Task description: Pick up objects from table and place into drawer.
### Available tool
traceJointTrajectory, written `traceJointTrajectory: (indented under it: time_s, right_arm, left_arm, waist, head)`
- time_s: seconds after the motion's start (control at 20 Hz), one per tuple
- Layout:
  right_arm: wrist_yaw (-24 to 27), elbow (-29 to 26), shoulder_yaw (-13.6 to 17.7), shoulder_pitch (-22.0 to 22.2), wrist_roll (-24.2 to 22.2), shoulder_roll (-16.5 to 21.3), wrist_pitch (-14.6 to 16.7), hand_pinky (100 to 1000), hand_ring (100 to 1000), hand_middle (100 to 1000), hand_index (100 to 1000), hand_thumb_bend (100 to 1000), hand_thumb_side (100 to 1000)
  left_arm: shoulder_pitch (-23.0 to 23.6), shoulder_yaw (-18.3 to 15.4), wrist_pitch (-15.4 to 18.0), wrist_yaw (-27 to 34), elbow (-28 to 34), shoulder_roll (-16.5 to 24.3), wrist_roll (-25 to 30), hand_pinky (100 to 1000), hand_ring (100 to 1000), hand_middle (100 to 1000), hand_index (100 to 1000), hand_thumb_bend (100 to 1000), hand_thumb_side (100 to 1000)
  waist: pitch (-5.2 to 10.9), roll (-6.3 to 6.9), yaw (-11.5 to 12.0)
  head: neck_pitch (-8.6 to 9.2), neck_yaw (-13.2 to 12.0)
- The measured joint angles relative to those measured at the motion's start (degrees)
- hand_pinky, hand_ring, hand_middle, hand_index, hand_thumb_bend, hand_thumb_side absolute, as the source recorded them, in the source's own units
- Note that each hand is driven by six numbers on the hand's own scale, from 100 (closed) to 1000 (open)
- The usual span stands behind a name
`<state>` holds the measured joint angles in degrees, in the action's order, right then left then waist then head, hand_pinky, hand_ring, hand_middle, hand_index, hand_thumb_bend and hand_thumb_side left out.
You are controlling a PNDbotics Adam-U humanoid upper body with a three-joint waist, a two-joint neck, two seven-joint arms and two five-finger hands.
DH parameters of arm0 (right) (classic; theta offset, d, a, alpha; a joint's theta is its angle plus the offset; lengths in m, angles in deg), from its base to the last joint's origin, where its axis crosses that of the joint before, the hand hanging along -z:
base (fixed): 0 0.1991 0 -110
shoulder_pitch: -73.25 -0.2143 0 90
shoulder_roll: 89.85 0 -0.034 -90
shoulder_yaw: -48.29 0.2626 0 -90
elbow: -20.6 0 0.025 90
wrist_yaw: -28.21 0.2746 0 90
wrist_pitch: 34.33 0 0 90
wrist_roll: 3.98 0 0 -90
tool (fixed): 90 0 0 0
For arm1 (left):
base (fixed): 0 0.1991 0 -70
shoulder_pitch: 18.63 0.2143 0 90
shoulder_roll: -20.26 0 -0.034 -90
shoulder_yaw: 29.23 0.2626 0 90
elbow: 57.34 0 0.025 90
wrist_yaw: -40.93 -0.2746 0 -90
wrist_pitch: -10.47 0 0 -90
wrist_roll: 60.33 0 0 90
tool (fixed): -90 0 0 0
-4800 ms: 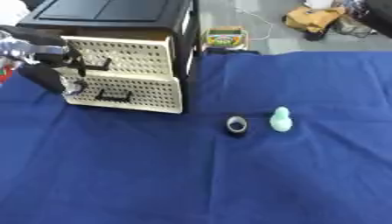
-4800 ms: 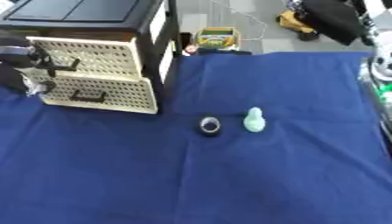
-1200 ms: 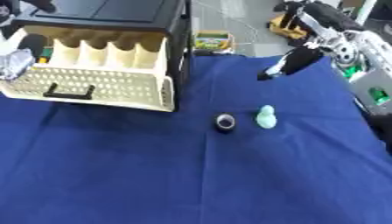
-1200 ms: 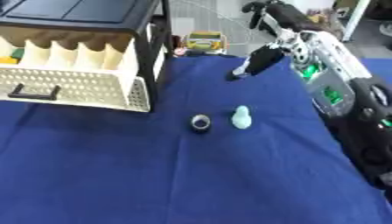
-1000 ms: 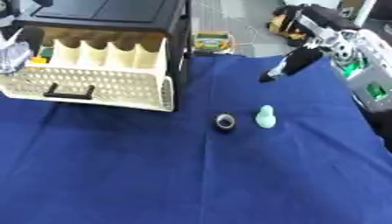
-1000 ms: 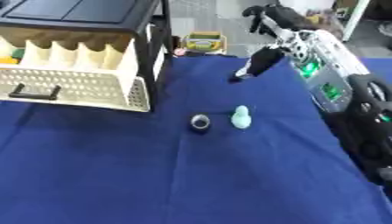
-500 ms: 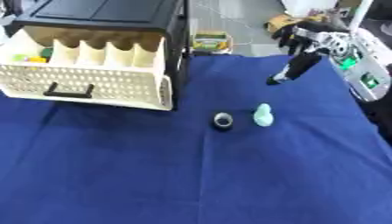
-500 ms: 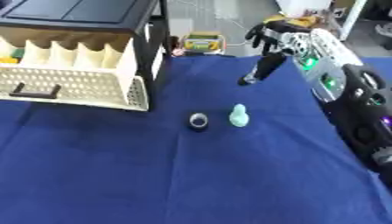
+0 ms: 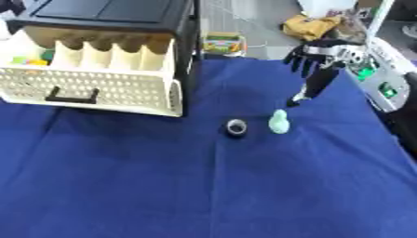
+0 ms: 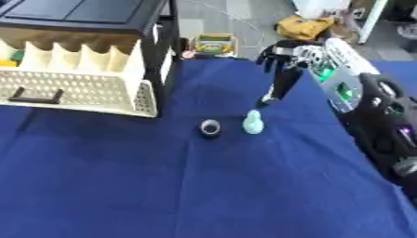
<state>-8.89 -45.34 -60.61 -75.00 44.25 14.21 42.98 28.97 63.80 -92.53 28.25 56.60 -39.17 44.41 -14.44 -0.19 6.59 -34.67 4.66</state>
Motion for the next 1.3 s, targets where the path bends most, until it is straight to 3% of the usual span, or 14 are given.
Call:
traceJointTrajectory:
  time_s: [0.25,0.6,1.3]
  right_arm:
    - [-0.4,-3.0,-0.6,1.4,-2.7,0.5,-1.1,579,678,685,845,620,174]
    - [-1.7,-5.0,-1.3,4.4,-2.1,0.9,-2.2,556,657,662,801,611,162]
    - [-2.4,-7.9,-0.9,9.0,6.6,-0.9,-8.7,499,607,596,777,663,253]
  left_arm:
    - [0.1,0.3,-0.2,0.1,0.0,-0.3,0.0,100,100,100,786,100,617]
    - [0.2,0.3,-0.2,0.1,0.0,-0.9,0.0,100,100,100,777,100,615]
    - [0.7,0.5,0.0,0.0,0.0,-2.3,-0.2,100,100,100,754,100,603]
  waist:
    - [0.0,-0.07,-0.3]
    - [0.0,-0.12,-0.4]
    - [-0.31,0.27,-0.1]
  head:
    - [0.0,0.0]
    - [0.0,0.1]
    - [0.04,0.5]
